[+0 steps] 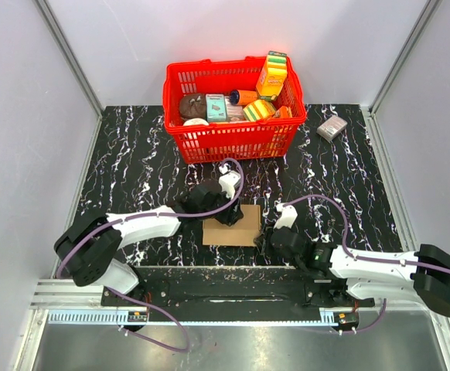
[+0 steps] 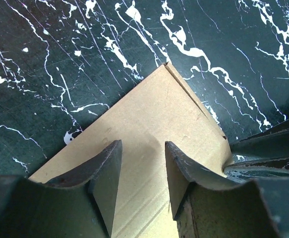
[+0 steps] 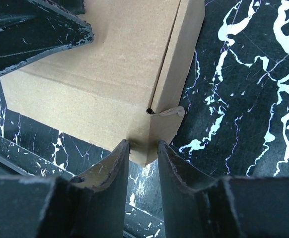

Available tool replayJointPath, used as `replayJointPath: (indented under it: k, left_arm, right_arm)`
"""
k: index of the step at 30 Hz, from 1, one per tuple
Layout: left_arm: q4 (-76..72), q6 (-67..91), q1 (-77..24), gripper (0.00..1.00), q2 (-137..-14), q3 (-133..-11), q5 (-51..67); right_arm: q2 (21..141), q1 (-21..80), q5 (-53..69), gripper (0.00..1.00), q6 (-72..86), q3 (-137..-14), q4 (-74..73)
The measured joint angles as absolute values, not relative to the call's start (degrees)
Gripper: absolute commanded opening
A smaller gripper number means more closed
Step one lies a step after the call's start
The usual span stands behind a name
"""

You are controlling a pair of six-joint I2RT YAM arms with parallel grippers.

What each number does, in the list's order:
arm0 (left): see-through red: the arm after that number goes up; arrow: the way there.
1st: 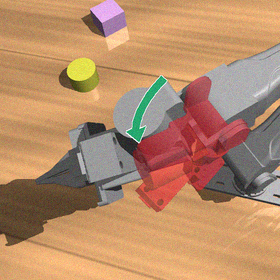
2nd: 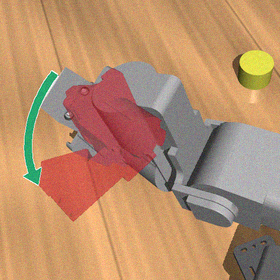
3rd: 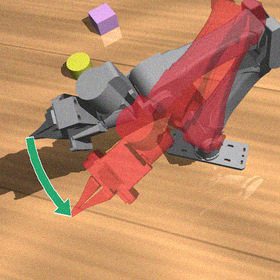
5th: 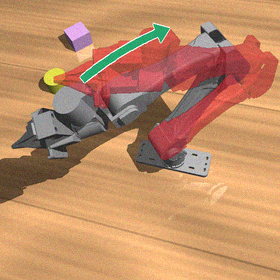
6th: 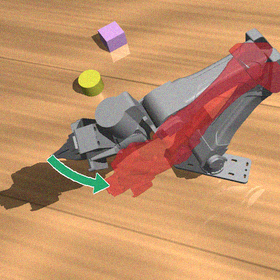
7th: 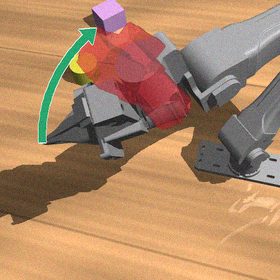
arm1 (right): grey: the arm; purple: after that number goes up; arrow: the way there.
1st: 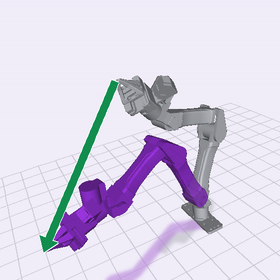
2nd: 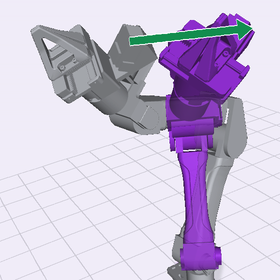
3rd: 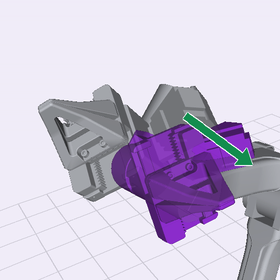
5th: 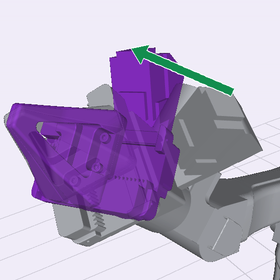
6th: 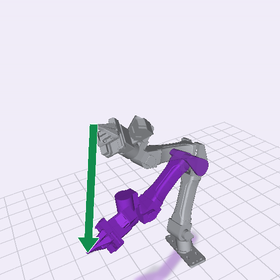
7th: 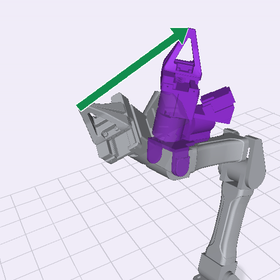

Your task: Fold the paper box

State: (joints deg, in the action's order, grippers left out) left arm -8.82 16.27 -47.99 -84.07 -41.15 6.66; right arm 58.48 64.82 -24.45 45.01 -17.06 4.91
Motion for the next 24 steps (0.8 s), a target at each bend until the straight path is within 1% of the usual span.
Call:
replayJointPath:
  k: [24]
  left_arm:
    - [-12.2, 16.2, -47.9, 0.43, -86.8, -41.1, 7.7]
  right_arm:
    - [59.6, 64.8, -24.9, 0.35, 45.1, -16.5, 6.2]
